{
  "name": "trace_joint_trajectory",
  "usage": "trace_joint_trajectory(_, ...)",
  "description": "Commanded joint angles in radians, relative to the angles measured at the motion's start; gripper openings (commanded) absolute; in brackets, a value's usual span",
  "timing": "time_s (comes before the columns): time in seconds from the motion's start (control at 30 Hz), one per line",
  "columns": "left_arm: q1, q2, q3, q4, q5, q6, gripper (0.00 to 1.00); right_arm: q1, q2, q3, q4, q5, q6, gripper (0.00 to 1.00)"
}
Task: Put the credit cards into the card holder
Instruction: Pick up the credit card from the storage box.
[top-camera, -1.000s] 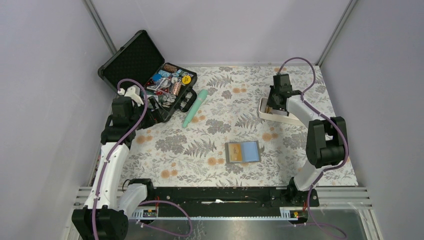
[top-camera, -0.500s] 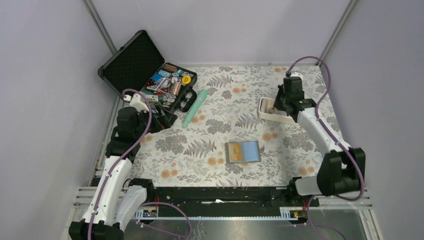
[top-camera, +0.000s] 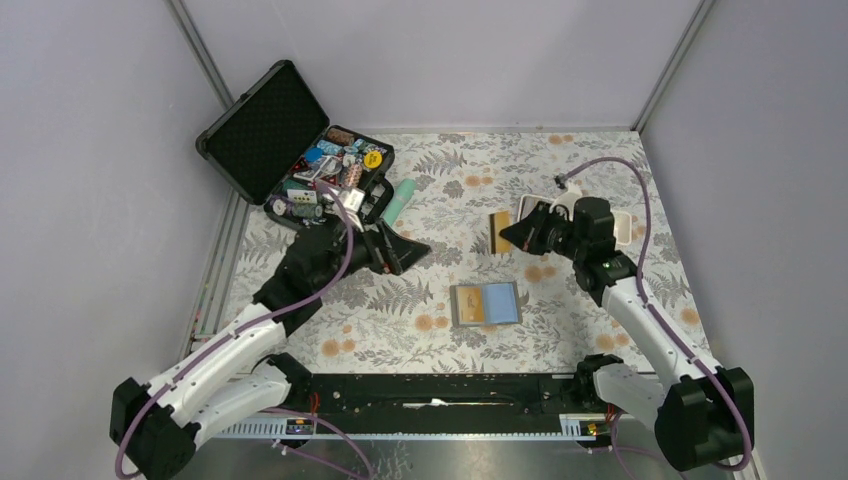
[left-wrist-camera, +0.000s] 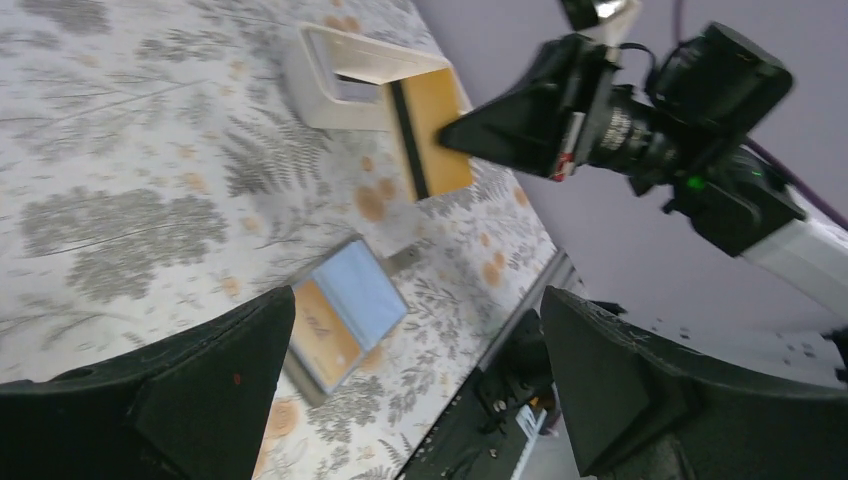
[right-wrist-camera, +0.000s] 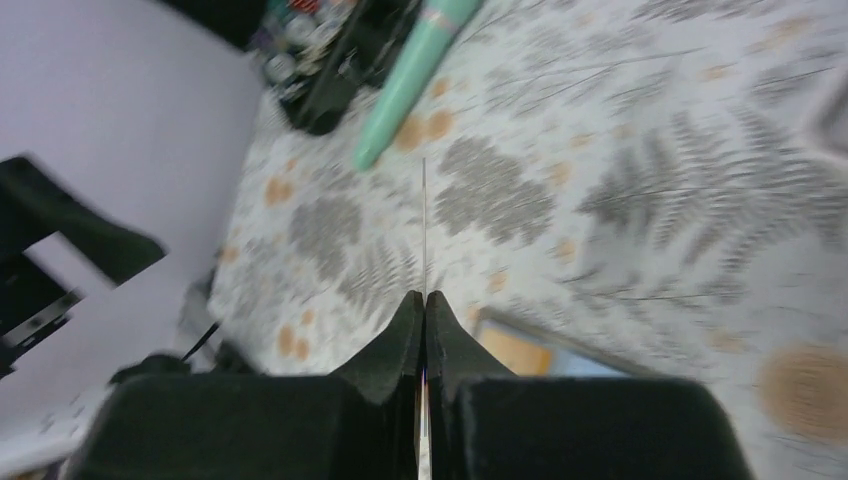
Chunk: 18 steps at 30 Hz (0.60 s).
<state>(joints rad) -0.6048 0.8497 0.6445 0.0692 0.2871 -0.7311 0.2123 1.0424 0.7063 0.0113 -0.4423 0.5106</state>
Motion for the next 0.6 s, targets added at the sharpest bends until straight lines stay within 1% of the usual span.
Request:
trace_joint_trajectory(0.0,-0.096,0.042,0.003,0.228,-0.012,-0.018,0.99,0.105,-0.058,-0.049,0.274,-0.190,0.132,0.00)
trace_joint_trajectory(0.1,-0.118,0.061,-0.025,0.355,0.012,-0.080,0.99,0.147,-0.081,-0.070,0.371,-0.237,0.180,0.00)
trace_joint_trajectory(0.2,-0.132,0.084,-0.056,0.475,0.029,-0.138,0.99,0.169,-0.095,-0.103,0.511,-0.281,0.258,0.00)
trace_joint_trajectory(0.4,-0.165,0.129,-0.053,0.581,0.032,-0.183,0.99,0.223,-0.102,-0.133,0.681,-0.306,0.333,0.00)
trace_joint_trajectory(0.43,-0.166,0.136,-0.049,0.591,0.038,-0.189,0.96,0.228,-0.100,-0.133,0.691,-0.308,0.336,0.00)
trace_joint_trajectory(0.47,-0.169,0.143,-0.045,0.604,0.047,-0.194,0.91,0.233,-0.096,-0.132,0.697,-0.318,0.337,0.00)
trace_joint_trajectory(0.53,-0.173,0.159,-0.027,0.598,0.060,-0.201,0.77,0.236,-0.091,-0.138,0.726,-0.322,0.351,0.00)
trace_joint_trajectory(0.57,-0.173,0.166,-0.017,0.581,0.062,-0.200,0.71,0.237,-0.089,-0.145,0.757,-0.324,0.367,0.00)
